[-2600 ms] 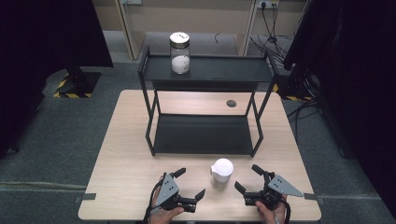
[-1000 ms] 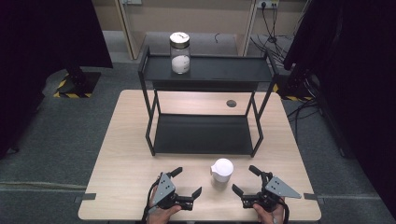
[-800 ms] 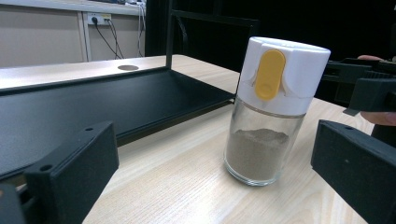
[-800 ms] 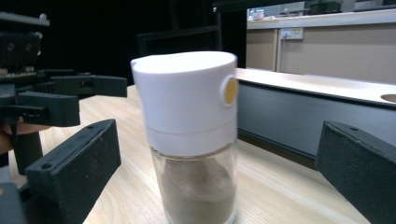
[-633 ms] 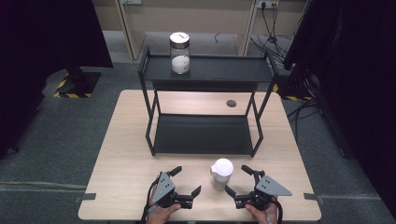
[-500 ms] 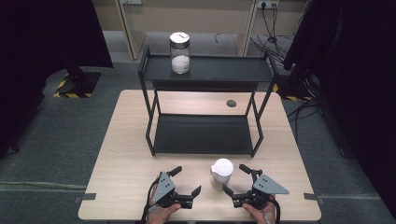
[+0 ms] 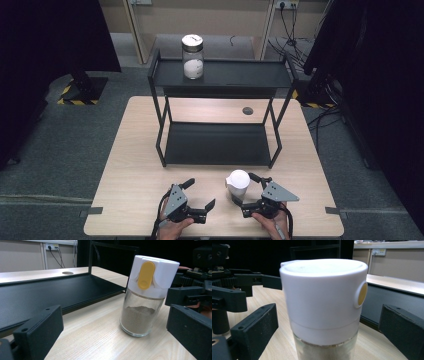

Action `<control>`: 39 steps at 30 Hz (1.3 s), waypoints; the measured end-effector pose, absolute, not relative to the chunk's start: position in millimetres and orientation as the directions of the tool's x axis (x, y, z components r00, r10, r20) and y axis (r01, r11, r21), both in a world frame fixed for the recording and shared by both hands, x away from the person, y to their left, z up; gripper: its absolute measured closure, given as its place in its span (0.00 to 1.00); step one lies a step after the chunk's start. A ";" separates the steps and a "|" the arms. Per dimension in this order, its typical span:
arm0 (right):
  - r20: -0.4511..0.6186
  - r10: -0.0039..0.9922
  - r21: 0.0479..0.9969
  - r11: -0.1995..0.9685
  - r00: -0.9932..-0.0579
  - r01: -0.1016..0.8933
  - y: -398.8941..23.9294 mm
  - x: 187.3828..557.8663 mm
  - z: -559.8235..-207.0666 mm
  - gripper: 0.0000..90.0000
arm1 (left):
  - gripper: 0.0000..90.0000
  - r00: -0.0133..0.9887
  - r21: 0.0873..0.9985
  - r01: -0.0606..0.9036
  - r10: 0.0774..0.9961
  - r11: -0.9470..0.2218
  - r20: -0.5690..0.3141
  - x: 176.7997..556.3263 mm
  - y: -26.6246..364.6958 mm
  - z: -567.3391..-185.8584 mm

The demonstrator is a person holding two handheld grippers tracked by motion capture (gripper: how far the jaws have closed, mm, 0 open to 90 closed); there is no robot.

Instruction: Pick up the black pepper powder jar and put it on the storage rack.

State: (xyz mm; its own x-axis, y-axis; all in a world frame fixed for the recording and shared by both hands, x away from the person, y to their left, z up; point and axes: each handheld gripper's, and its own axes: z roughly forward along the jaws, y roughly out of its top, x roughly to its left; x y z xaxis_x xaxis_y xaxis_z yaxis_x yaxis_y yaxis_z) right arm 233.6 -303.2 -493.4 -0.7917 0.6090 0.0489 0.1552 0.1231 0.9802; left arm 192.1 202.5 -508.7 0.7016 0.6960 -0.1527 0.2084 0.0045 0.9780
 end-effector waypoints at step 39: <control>0.022 0.595 0.978 0.155 -0.804 0.142 -298.1 240.3 -481.1 0.34 | 0.00 0.695 0.977 0.211 0.702 0.007 -0.155 191.9 202.9 -509.1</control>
